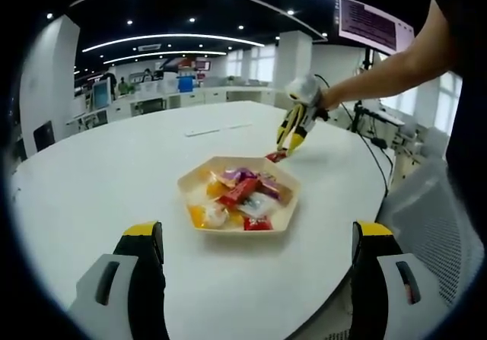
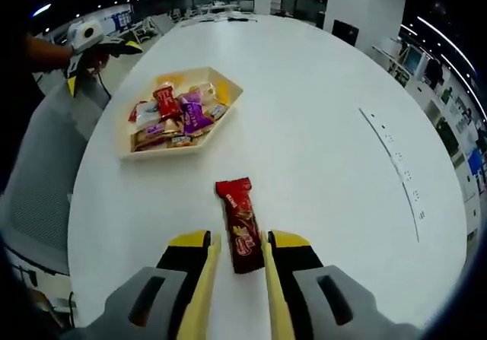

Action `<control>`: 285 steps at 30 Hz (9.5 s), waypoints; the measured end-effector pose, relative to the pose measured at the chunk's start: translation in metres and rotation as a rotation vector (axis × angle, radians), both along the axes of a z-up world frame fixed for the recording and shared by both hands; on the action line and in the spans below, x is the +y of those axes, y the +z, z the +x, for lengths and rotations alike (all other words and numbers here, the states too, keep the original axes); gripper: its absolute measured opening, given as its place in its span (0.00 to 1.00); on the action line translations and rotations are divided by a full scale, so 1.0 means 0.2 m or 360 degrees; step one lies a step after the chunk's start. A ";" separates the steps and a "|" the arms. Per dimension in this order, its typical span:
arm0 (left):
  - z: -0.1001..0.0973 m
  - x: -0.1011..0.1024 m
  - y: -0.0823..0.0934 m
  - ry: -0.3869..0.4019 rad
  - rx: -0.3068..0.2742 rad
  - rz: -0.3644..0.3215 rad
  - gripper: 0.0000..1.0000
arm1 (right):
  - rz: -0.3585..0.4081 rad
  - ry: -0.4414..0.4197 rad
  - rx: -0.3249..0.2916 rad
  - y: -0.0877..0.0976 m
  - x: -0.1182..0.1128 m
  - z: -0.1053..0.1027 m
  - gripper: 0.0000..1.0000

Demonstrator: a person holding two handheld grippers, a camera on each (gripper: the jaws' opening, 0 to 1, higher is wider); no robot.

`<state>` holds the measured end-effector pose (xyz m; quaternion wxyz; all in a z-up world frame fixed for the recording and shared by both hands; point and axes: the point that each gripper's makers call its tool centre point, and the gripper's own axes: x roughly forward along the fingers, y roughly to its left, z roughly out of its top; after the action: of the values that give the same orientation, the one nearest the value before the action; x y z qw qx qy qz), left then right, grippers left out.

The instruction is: Place the target food into the container with the food tongs after gripping and lifting it, then release it inside without dropping or visibly crushing the food.

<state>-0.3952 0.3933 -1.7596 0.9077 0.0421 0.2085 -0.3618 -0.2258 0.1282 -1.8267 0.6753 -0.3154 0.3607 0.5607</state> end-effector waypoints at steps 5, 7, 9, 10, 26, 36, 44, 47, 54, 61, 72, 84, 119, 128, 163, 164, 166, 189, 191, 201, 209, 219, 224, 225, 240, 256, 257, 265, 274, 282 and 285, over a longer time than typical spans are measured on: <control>-0.01 -0.01 0.00 -0.0011 -0.0003 0.0004 1.00 | -0.0005 -0.0007 -0.0003 0.00 0.02 -0.01 0.30; -0.01 0.00 0.00 -0.0008 -0.0005 0.0008 1.00 | 0.0001 -0.0003 -0.0021 0.00 0.03 0.00 0.30; -0.01 0.00 0.00 -0.0007 -0.0005 0.0004 1.00 | 0.0009 -0.0010 -0.0026 0.00 0.04 0.01 0.30; -0.01 0.00 0.00 -0.0006 -0.0007 0.0007 1.00 | 0.0006 -0.0011 -0.0053 -0.01 0.06 0.02 0.29; 0.00 0.01 0.01 0.0013 -0.0015 0.0000 1.00 | -0.0003 -0.0097 -0.0060 -0.04 0.10 0.03 0.25; 0.00 0.01 0.01 0.0011 -0.0021 0.0001 1.00 | -0.0062 -0.0155 -0.0059 -0.05 0.10 0.03 0.24; 0.00 0.00 0.01 0.0004 -0.0022 0.0007 1.00 | -0.0077 -0.0226 -0.0022 -0.04 0.07 0.03 0.24; 0.00 0.00 0.01 0.0008 -0.0020 -0.0003 1.00 | -0.0071 -0.0254 -0.0010 -0.01 0.07 0.03 0.24; 0.00 0.00 0.02 0.0002 -0.0028 -0.0004 1.00 | -0.0073 -0.0320 -0.0002 0.07 0.05 0.04 0.24; -0.01 0.00 0.02 -0.0001 -0.0032 0.0006 1.00 | -0.0057 -0.0378 -0.0023 0.17 0.05 0.06 0.24; 0.00 0.01 0.03 0.0022 -0.0049 -0.0012 1.00 | -0.0037 -0.0413 -0.0036 0.29 0.10 0.05 0.24; -0.01 -0.01 0.03 -0.0012 -0.0052 0.0005 1.00 | -0.0031 -0.0382 -0.0067 0.38 0.19 0.02 0.24; -0.03 -0.01 0.08 -0.0024 -0.0118 -0.0028 1.00 | 0.0028 -0.0179 -0.0088 0.51 0.72 -0.19 0.24; -0.03 -0.01 0.07 -0.0021 -0.0107 -0.0029 1.00 | 0.0052 -0.0131 -0.0076 0.52 0.86 -0.21 0.24; -0.01 0.00 0.08 -0.0006 -0.0122 -0.0031 1.00 | 0.0152 0.0026 -0.0142 0.57 1.03 -0.23 0.27; -0.01 0.00 0.08 -0.0006 -0.0121 -0.0030 1.00 | 0.0156 0.0027 -0.0149 0.58 1.03 -0.23 0.27; -0.01 0.00 0.08 -0.0005 -0.0126 -0.0032 1.00 | 0.0186 0.0015 -0.0149 0.60 1.03 -0.23 0.27; 0.12 -0.18 0.60 -0.0481 -0.0313 -0.0052 0.99 | 0.1044 0.0073 -0.0217 1.07 0.82 -0.55 0.26; 0.10 -0.24 0.66 -0.0599 -0.0301 -0.0056 0.97 | 0.1105 0.0063 -0.0191 1.10 0.80 -0.60 0.26; 0.01 -0.50 0.72 -0.0935 -0.0237 -0.0100 0.71 | 0.1296 0.0099 -0.0157 1.14 0.75 -0.89 0.27; -0.06 -0.62 0.67 -0.1085 -0.0217 -0.0048 0.52 | 0.1349 0.0038 -0.0116 1.09 0.68 -0.95 0.26; -0.13 -0.69 0.68 -0.1193 -0.0152 -0.0108 0.34 | 0.1370 0.0055 -0.0087 1.07 0.71 -0.98 0.27; -0.13 -0.70 0.65 -0.1212 -0.0129 -0.0056 0.26 | 0.1361 0.0062 -0.0078 1.06 0.72 -0.97 0.26; -0.12 -0.70 0.65 -0.1213 -0.0124 -0.0061 0.24 | 0.1376 0.0060 -0.0058 1.06 0.72 -0.97 0.26; -0.11 -0.65 0.61 -0.1193 -0.0185 0.0047 0.01 | 0.1229 0.0045 -0.0096 1.00 0.66 -0.96 0.32; -0.18 -0.63 0.15 -0.1210 -0.0160 0.0308 0.01 | 0.0965 -0.0316 -0.0001 0.59 0.30 -1.00 0.29; -0.18 -0.64 0.12 -0.1203 -0.0131 0.0299 0.01 | 0.0948 -0.0334 0.0031 0.54 0.30 -1.01 0.28; -0.18 -0.64 -0.19 -0.1258 -0.0063 0.0462 0.00 | 0.0897 -0.0425 0.0103 0.38 0.28 -1.05 0.27; -0.16 -0.66 -0.33 -0.1264 0.0000 0.0478 0.00 | 0.0904 -0.0559 0.0123 0.34 0.20 -1.06 0.31; -0.22 -0.54 -0.51 -0.1355 0.0149 0.0764 0.01 | 0.0896 -0.0588 0.0084 0.35 0.17 -1.04 0.32; -0.21 -0.64 -0.44 -0.1327 0.0079 0.0667 0.01 | 0.0898 -0.0593 0.0081 0.35 0.17 -1.03 0.32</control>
<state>-0.4370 0.2645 -1.8485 0.6514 0.2962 0.2639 -0.6467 -0.4314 0.1627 -1.7571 0.8176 -0.0306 0.2594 0.5132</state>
